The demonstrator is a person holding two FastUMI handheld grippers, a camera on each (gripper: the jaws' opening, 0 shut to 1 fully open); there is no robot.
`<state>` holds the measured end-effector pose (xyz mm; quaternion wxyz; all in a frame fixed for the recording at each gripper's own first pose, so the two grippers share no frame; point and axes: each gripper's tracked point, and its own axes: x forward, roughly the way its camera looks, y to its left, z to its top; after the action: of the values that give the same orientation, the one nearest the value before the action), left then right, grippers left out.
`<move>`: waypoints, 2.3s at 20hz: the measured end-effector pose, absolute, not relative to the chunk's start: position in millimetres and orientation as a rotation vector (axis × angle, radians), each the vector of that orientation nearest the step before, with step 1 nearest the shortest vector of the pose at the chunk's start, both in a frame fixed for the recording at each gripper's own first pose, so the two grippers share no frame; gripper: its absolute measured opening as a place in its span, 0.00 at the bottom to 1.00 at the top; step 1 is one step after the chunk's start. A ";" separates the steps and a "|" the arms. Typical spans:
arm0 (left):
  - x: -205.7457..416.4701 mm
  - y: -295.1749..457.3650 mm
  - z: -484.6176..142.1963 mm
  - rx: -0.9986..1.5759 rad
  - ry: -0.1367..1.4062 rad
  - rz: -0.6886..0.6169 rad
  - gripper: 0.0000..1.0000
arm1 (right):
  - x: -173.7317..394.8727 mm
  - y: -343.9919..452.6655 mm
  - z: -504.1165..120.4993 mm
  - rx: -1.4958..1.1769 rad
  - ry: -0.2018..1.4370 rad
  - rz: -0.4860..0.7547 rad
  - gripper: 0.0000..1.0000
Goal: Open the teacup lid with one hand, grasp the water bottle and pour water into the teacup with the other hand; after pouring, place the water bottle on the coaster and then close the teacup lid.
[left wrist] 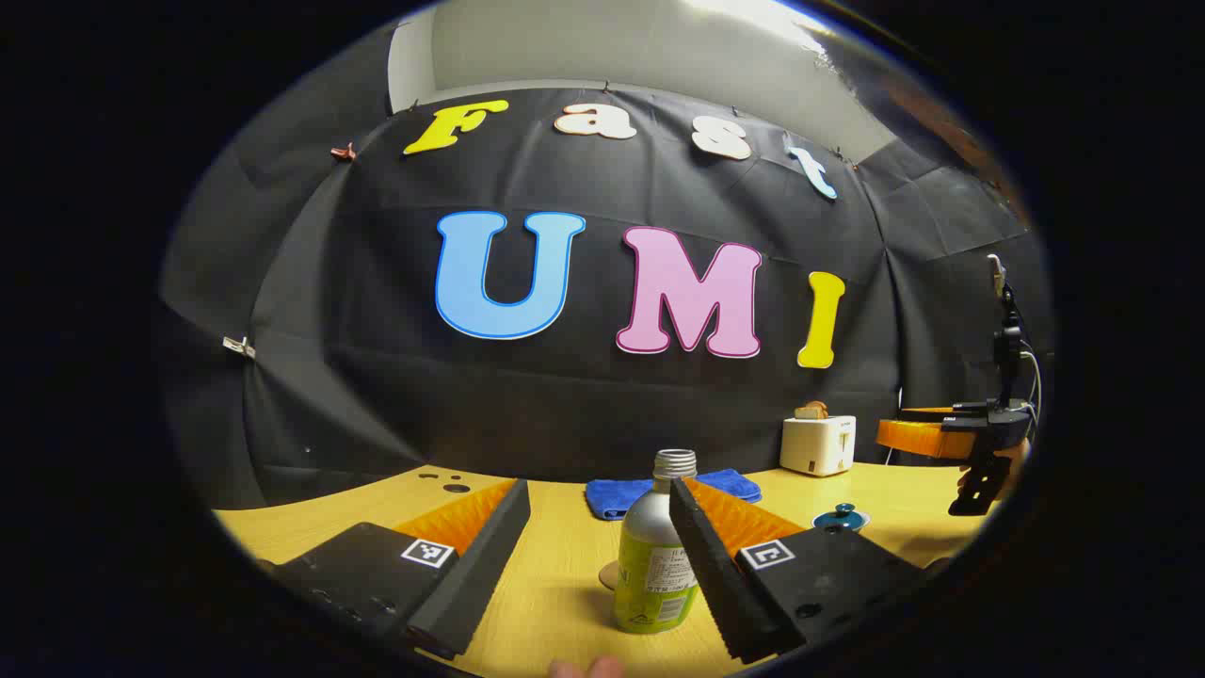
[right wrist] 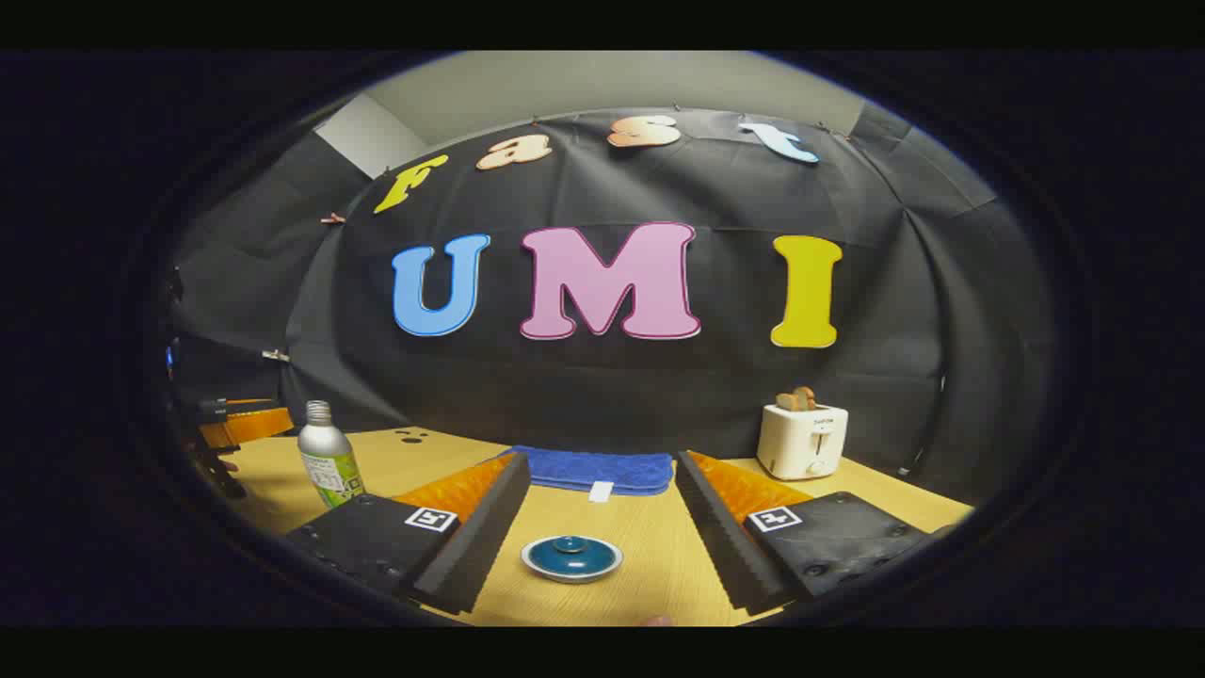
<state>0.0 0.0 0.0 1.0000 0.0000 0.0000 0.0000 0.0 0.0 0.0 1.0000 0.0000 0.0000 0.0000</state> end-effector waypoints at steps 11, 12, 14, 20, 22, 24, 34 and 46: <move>-0.9 5.7 -11.0 -0.016 0.025 0.011 0.95 | 1.9 2.0 -7.6 0.006 0.012 0.026 0.96; -0.8 5.7 -11.6 -0.019 0.023 0.012 0.95 | 3.0 2.4 -9.1 0.000 0.016 0.023 0.96; -0.5 8.1 -10.0 -0.023 0.021 0.011 0.95 | 5.7 2.6 -14.1 -0.012 0.031 0.017 0.96; 1.6 14.6 -21.0 -0.038 0.039 0.014 0.95 | 15.3 14.3 -52.6 -0.060 0.160 0.048 0.87; -0.2 18.4 -22.2 -0.038 0.041 0.020 0.95 | 18.5 18.2 -70.9 -0.081 0.219 0.058 0.85; 0.6 19.8 -23.9 -0.036 0.045 0.023 0.95 | 20.1 22.6 -86.9 -0.102 0.267 0.069 0.85; 3.8 28.8 -30.8 -0.032 0.061 0.037 0.95 | 26.8 24.7 -124.7 -0.097 0.388 0.072 0.60; 6.0 31.8 -36.2 -0.033 0.068 0.044 0.95 | 28.2 29.4 -122.3 -0.035 0.376 0.092 0.27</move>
<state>6.0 31.8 -36.2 0.9990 -0.0165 0.0338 0.0222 28.2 29.4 -122.3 0.9812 -0.0176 0.1869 0.0456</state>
